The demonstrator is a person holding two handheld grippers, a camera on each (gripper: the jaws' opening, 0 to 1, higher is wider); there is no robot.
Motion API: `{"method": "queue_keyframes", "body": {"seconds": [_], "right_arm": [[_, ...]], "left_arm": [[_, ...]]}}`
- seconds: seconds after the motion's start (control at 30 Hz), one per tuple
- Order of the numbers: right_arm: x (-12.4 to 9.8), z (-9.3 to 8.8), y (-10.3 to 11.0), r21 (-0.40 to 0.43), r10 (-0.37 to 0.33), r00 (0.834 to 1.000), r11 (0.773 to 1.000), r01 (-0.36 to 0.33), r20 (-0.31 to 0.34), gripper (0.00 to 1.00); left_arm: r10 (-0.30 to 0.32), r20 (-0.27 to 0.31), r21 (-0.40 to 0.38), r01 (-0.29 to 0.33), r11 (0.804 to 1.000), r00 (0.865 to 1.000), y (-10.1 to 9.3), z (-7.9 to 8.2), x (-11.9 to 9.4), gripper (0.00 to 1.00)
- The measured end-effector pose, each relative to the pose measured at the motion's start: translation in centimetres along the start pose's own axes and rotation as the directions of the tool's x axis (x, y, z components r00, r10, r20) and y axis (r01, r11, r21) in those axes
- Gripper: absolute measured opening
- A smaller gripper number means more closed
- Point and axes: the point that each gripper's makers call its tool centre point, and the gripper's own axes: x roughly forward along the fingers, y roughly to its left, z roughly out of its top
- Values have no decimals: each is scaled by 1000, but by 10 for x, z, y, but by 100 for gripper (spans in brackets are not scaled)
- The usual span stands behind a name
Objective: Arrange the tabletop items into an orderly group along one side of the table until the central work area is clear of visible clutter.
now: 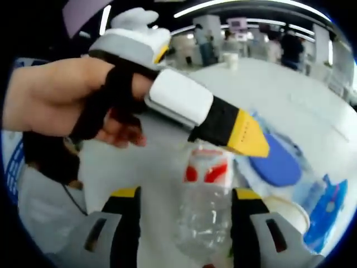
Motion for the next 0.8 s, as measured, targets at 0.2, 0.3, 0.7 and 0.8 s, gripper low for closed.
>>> {"method": "queue_keyframes", "body": {"seconds": [0.2,0.3,0.7,0.8], "right_arm": [[2,0,-1,-9,-15,1000,1000,15,-1,62],[3,-1,-2,-15,-24,1000,1000,24,-1,62],[8,-2,-7,-16,-60,998,998,60,-5,54],[8,-3,-9,-27,-71,997,997,71,-13,48]], "left_arm": [[12,4,-22,-12,1000,1000,2,1,5,75],[12,2,-24,-12,1000,1000,1,2,6,73],[127,8,-21,-127,992,992,14,1,11,56],[148,9,-57,-147,988,989,18,-2,12,45]]}}
